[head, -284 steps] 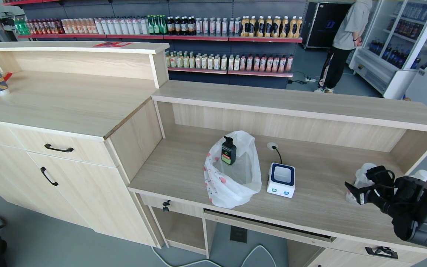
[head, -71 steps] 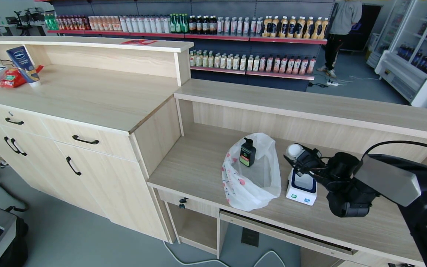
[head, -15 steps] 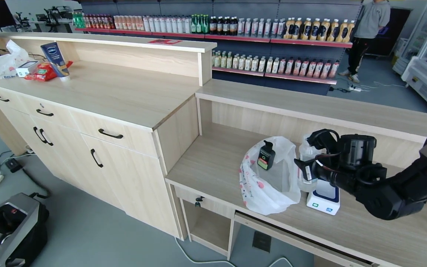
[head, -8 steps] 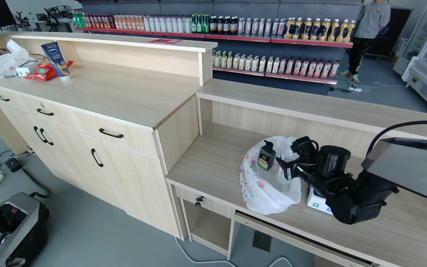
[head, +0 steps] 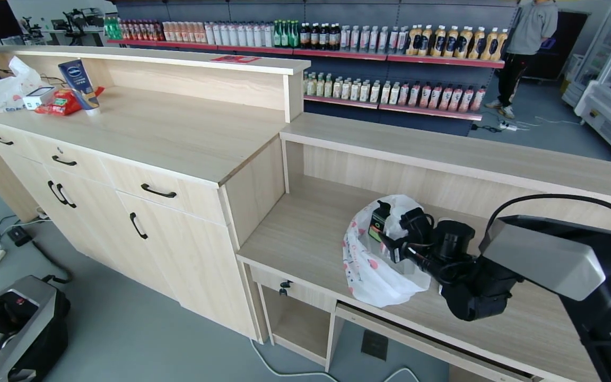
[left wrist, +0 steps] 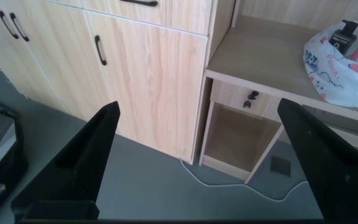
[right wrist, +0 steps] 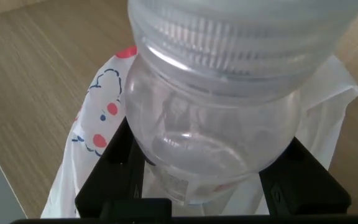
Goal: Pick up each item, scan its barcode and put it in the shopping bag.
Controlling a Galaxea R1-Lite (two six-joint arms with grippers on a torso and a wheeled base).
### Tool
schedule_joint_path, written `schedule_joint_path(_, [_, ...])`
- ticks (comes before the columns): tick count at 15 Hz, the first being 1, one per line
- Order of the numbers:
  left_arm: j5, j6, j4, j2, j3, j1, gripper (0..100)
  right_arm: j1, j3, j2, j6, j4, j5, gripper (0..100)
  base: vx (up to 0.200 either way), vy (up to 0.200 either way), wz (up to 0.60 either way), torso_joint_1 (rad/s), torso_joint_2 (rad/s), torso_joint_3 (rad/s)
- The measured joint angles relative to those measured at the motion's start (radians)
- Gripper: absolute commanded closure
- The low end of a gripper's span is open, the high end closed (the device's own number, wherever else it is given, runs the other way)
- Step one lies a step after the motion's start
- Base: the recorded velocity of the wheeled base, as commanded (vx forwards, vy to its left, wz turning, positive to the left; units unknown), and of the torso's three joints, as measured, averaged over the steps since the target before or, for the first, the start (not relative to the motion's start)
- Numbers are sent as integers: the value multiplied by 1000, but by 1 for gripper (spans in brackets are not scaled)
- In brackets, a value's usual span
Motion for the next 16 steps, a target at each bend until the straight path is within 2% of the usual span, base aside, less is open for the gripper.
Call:
schedule_joint_path(2, [0,0,0,0,0,-1,0,1,-50,39,-1,4,39,100,0,0,0,0,0,0])
schedule_joint_path(6, [0,0,-1,0,0,0,0,1,-141,98,-1,31,45,100,0,0,0,0,0,0])
schedule_joint_path(14, [0,0,0,0,0,0,0,1,-209,153,-7,64,46,100,0,0,0,0,0,0])
schedule_joint_path(15, [0,0,0,0,0,0,0,0,-211,156,-8,67,46,0,0,0,0,0,0,0])
schedule_joint_path(16, [0,0,-1,0,0,0,0,-1,-210,157,-10,70,45,0,0,0,0,0,0,0])
